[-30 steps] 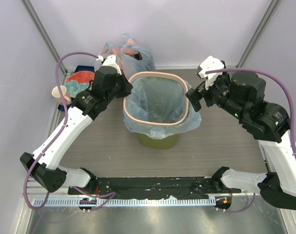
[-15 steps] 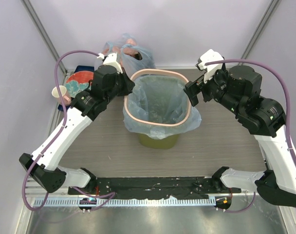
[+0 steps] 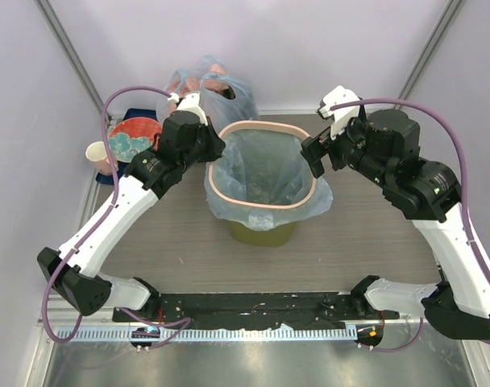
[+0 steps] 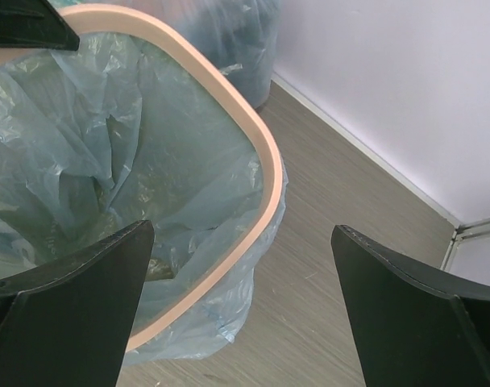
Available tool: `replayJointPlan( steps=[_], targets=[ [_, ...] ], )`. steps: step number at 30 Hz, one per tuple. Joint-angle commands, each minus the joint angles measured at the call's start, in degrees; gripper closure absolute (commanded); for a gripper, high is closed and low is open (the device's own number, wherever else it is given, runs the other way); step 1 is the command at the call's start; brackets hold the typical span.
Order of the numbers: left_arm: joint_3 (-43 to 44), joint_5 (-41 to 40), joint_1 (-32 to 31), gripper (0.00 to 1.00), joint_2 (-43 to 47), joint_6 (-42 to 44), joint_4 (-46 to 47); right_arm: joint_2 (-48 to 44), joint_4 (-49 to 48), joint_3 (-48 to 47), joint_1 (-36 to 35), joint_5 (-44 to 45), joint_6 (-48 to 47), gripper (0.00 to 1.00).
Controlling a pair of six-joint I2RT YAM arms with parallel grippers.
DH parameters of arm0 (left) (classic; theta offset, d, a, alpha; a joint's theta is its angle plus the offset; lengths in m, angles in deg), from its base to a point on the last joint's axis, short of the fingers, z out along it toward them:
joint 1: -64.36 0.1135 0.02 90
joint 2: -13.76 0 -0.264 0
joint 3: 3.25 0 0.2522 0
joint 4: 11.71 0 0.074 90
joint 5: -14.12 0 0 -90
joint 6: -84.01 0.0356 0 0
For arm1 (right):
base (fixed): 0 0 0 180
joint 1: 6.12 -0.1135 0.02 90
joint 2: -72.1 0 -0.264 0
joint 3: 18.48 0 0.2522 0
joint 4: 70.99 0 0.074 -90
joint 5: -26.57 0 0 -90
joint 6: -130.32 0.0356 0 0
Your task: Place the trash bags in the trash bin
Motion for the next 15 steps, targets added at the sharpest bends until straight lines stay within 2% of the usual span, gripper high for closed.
replayJointPlan(
  steps=[1, 15],
  targets=[
    [-0.6, 0.1, -0.4, 1.0, -0.4, 0.9, 1.6, -0.1, -2.8, 1.9, 0.6, -2.2, 0.9, 0.01],
    [-1.1, -1.4, -0.4, 1.0, -0.4, -1.5, 5.0, 0.3, -3.0, 5.5, 2.4, -6.1, 1.7, 0.01]
  ],
)
